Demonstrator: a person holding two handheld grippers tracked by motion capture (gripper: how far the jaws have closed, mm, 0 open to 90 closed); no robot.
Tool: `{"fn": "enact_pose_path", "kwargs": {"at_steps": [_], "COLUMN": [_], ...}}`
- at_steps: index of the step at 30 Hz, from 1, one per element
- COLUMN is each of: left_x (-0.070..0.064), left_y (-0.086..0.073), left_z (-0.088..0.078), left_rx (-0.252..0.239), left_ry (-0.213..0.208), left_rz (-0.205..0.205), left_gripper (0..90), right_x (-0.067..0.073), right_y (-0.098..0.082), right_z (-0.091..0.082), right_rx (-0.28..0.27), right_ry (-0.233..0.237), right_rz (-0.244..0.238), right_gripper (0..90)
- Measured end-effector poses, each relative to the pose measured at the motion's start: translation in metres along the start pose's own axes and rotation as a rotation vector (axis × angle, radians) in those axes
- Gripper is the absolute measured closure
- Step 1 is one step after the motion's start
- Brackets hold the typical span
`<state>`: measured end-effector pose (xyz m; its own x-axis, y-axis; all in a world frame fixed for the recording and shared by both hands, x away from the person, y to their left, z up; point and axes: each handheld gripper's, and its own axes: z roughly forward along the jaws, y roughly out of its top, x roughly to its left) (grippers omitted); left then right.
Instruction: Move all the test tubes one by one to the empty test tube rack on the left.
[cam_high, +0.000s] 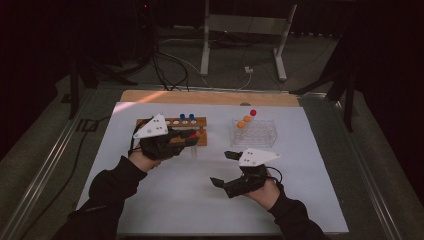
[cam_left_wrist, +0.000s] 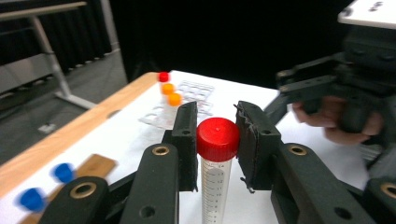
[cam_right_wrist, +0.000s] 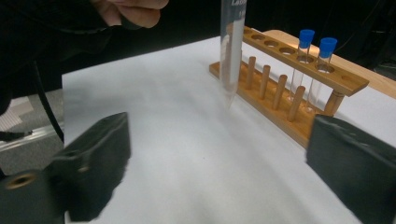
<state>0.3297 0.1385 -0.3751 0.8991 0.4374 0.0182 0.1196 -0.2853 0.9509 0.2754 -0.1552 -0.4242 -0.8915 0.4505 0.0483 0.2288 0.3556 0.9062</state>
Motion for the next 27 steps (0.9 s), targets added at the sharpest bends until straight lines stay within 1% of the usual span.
{"fn": "enact_pose_path", "kwargs": {"at_steps": [1, 2, 3, 5, 7, 9, 11, 13, 15, 17, 18, 21, 24, 26, 27], "left_x": [0.003, 0.005, 0.009, 0.014, 0.02, 0.025, 0.032, 0.038, 0.045, 0.05, 0.054, 0.063, 0.072, 0.078, 0.08], "left_y": [0.001, 0.002, 0.003, 0.004, 0.004, 0.005, 0.005, 0.005, 0.004, 0.004, 0.003, 0.003, 0.003, 0.002, 0.001], "left_z": [-0.002, -0.003, -0.005, -0.009, -0.012, -0.015, -0.017, -0.02, -0.022, -0.023, -0.023, -0.022, -0.021, -0.018, -0.016], "left_rx": [0.001, 0.001, -0.001, -0.001, -0.003, -0.004, -0.007, -0.014, -0.025, -0.026, -0.028, -0.03, -0.035, -0.037, -0.042], "left_ry": [0.014, 0.025, 0.033, 0.058, 0.075, 0.095, 0.118, 0.15, 0.175, 0.194, 0.212, 0.243, 0.262, 0.284, 0.29], "left_rz": [-0.001, 0.002, -0.005, -0.007, -0.014, -0.019, -0.027, -0.033, -0.048, -0.056, -0.061, -0.073, -0.098, -0.1, -0.109], "left_gripper": [71.6, 71.6, 71.6, 71.6, 71.6, 71.6, 71.6, 71.6, 71.6, 71.6, 71.6, 71.6, 71.6, 71.6, 71.6], "right_x": [0.0, 0.0, 0.0, -0.001, -0.002, -0.002, -0.003, -0.005, -0.006, -0.006, -0.006, -0.007, -0.008, -0.008, -0.008], "right_y": [0.0, 0.0, 0.001, 0.001, 0.001, 0.0, 0.0, 0.0, -0.001, -0.001, -0.002, -0.002, -0.002, -0.002, -0.002], "right_z": [-0.001, -0.002, -0.003, -0.004, -0.006, -0.007, -0.008, -0.009, -0.009, -0.01, -0.01, -0.01, -0.01, -0.011, -0.011], "right_rx": [-0.006, -0.015, -0.016, -0.019, -0.032, -0.034, -0.04, -0.048, -0.056, -0.058, -0.059, -0.056, -0.057, -0.057, -0.058], "right_ry": [0.012, 0.006, 0.002, 0.002, 0.001, -0.019, -0.025, -0.038, -0.052, -0.057, -0.063, -0.059, -0.056, -0.066, -0.063], "right_rz": [0.002, 0.004, 0.006, -0.004, 0.002, -0.003, -0.002, 0.0, -0.003, -0.01, -0.014, -0.011, -0.014, -0.023, -0.021], "right_gripper": [0.0, 0.0, 0.0, 0.0, 0.0, 0.0, 0.0, 0.0, 0.0, 0.0, 0.0, 0.0, 0.0, 0.0, 0.0]}}
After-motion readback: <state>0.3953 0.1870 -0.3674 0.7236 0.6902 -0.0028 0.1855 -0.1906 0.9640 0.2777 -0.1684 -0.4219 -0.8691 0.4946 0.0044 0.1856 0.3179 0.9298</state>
